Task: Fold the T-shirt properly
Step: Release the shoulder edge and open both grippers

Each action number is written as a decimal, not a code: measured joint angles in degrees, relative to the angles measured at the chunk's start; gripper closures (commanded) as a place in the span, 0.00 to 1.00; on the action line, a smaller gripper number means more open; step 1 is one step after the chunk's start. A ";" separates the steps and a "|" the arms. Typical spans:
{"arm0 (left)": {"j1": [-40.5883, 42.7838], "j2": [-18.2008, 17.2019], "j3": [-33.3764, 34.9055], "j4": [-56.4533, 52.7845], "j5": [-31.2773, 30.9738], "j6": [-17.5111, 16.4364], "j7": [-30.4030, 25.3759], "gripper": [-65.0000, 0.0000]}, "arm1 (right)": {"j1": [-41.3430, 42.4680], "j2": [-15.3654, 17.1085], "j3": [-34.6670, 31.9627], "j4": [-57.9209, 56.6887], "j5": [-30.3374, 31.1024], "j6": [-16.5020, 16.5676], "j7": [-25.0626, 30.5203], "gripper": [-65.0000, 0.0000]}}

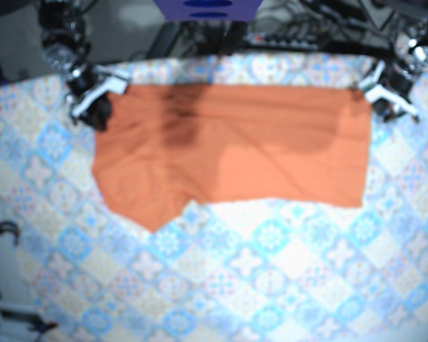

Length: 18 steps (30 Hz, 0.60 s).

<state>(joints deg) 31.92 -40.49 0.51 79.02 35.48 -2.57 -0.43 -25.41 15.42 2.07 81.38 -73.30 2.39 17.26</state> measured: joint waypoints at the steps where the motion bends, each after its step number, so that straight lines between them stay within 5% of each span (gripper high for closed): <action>1: 0.00 0.00 0.00 0.00 0.00 0.00 0.02 0.66 | 0.00 0.00 -0.04 0.00 0.00 0.00 -0.02 0.57; 18: 0.02 0.04 0.00 0.00 0.02 -0.02 0.00 0.66 | 1.16 -0.20 -0.26 0.00 -0.02 0.17 0.13 0.57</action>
<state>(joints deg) 31.94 -40.45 0.51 79.02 35.51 -2.59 -0.43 -24.25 15.22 1.80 81.38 -73.32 2.57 17.39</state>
